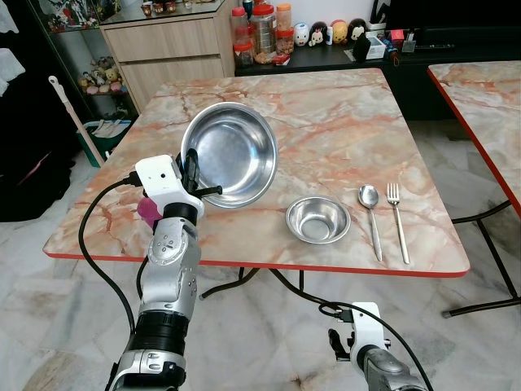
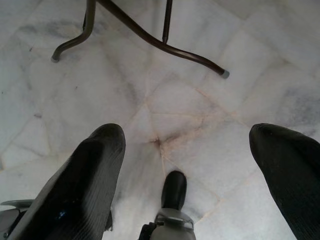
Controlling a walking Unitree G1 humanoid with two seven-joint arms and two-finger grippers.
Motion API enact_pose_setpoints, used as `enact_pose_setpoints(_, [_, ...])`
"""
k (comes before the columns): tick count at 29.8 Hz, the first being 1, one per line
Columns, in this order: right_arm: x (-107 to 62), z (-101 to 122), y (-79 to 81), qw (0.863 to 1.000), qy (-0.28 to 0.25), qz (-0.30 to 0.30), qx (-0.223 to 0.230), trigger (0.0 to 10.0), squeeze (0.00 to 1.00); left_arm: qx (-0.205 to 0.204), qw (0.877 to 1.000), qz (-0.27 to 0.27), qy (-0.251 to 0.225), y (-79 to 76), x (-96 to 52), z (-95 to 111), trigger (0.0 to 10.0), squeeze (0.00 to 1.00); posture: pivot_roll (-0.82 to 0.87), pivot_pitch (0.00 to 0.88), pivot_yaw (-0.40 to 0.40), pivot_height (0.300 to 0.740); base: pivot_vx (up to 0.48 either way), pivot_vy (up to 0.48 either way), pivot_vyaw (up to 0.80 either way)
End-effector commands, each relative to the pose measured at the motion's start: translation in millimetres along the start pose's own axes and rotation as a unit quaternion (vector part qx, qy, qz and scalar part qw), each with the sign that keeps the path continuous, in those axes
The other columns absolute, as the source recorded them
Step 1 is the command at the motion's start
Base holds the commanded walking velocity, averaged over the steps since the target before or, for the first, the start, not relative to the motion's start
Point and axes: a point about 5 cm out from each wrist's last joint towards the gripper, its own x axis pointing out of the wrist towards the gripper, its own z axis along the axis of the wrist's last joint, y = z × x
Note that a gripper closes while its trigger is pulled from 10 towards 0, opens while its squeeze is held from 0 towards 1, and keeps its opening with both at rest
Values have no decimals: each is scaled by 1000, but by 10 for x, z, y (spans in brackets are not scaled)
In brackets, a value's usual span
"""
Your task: Setting the table
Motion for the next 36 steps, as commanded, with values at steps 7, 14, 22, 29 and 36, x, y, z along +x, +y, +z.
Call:
enact_pose_setpoints(7, [-2, -27, 6, 1000, 5, -2, 5, 10000, 0, 12, 999, 11, -33, 54, 24, 145, 10000, 0, -38, 0, 79, 740, 0, -399, 0])
enact_pose_setpoints(14, [-3, -37, 14, 1000, 6, 1, 5, 10000, 0, 14, 999, 15, -30, 80, 17, 141, 10000, 0, -38, 0, 83, 740, 0, -480, 0])
enact_pose_setpoints(22, [-2, -34, 31, 1000, 2, 3, 7, 10000, 0, 16, 999, 16, -26, 95, 25, 144, 10000, 0, -42, 0, 93, 740, 0, -480, 0])
enact_pose_setpoints(29, [10, 21, 85, 1000, -2, 7, 11, 10000, 0, 21, 999, 18, -25, 160, 82, 179, 10000, 0, -49, 0, 109, 740, 0, -466, 0])
enact_pose_setpoints(36, [6, 25, 43, 1000, -5, 5, 3, 10000, 0, 15, 999, 30, -9, 129, 29, 111, 10000, 0, -38, 2, 100, 740, 0, -383, 0])
